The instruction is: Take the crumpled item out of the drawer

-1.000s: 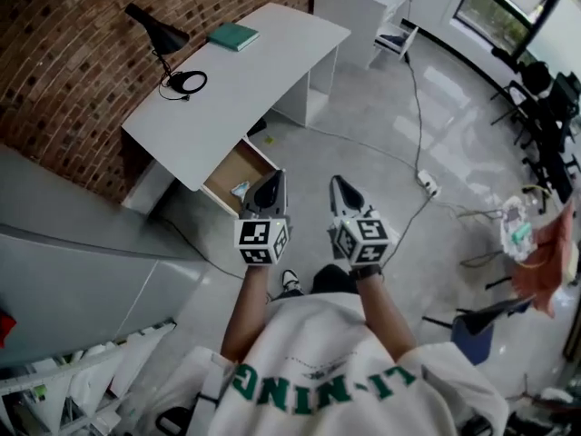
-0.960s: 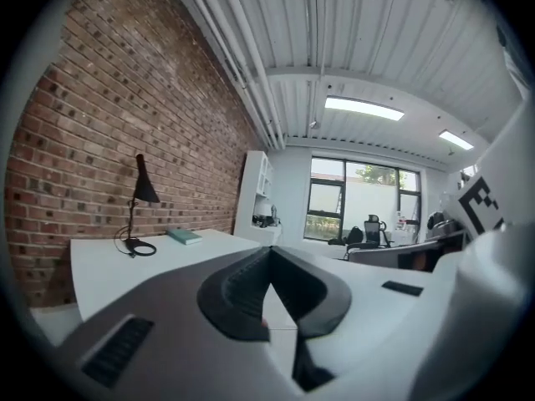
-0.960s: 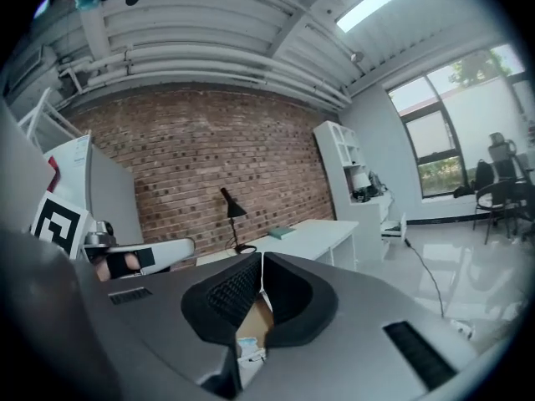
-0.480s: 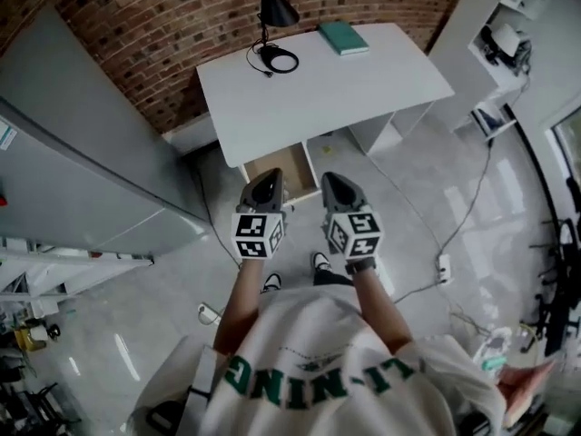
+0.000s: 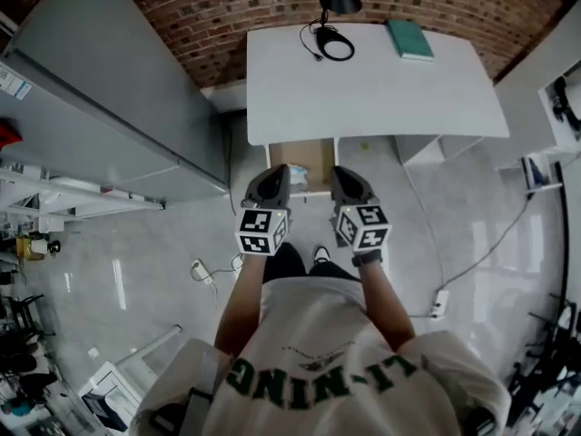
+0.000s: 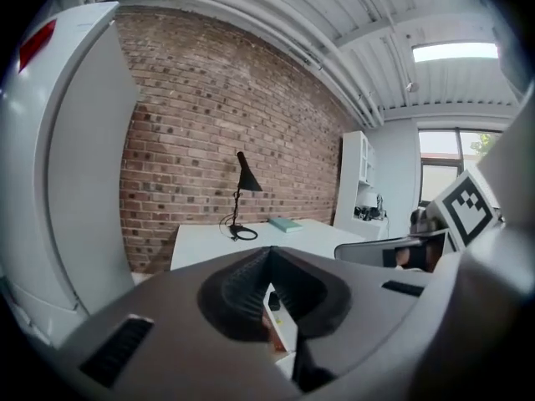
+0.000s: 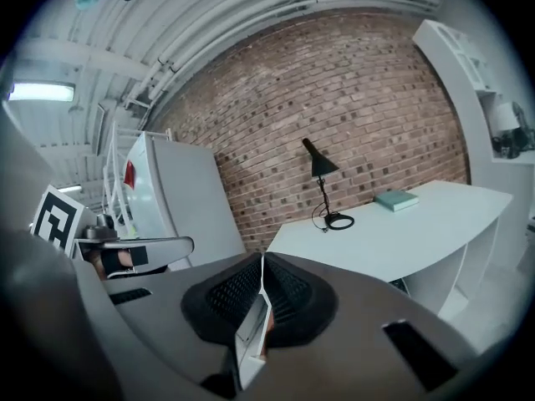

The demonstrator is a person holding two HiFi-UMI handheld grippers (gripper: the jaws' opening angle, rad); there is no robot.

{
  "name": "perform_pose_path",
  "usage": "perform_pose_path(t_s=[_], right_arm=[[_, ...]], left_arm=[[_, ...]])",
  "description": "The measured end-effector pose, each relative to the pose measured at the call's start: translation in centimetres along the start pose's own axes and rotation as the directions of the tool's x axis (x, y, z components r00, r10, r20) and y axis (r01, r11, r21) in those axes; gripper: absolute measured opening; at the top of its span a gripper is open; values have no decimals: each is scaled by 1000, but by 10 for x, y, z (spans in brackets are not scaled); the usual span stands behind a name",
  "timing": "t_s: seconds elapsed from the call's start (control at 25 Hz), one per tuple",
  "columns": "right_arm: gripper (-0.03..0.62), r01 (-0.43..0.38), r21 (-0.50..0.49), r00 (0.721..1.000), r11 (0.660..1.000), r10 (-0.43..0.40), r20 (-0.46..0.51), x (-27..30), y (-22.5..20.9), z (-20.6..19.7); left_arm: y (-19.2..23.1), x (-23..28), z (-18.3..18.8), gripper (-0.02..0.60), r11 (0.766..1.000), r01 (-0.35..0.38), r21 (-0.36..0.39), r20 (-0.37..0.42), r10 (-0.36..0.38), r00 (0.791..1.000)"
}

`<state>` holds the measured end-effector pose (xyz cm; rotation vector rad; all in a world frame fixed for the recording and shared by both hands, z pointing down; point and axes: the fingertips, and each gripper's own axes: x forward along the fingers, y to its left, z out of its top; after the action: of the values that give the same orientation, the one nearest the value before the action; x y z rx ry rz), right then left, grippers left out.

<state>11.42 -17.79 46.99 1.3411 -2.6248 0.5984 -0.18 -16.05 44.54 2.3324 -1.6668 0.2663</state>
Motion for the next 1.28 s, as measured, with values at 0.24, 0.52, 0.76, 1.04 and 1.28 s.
perform_pose_path(t_s=[0.24,0.52,0.76,1.04,1.28], right_arm=[[6,-46,18,995,999,47,-86,41,-1,-30],[6,-58,-1,985,998,57,-163,100,-5,-59],[6,-30,4,973,1000,30,-227,138,-33,-87],[6,-52,24,960,998,56,-274,179,-46,-137],[6,-50,14,942,999,52,-331,188,-65,-186]], left_arm=[[31,24,-53,0,999,-36,-33,-153,31,988],[69,71,-124,0,998,-28,-60,-305,8,952],[88,123,-173,0,997,1,-77,-401,-32,916],[94,161,-252,28,993,57,-101,-529,-102,842],[96,184,-320,94,988,135,-71,-639,-149,755]])
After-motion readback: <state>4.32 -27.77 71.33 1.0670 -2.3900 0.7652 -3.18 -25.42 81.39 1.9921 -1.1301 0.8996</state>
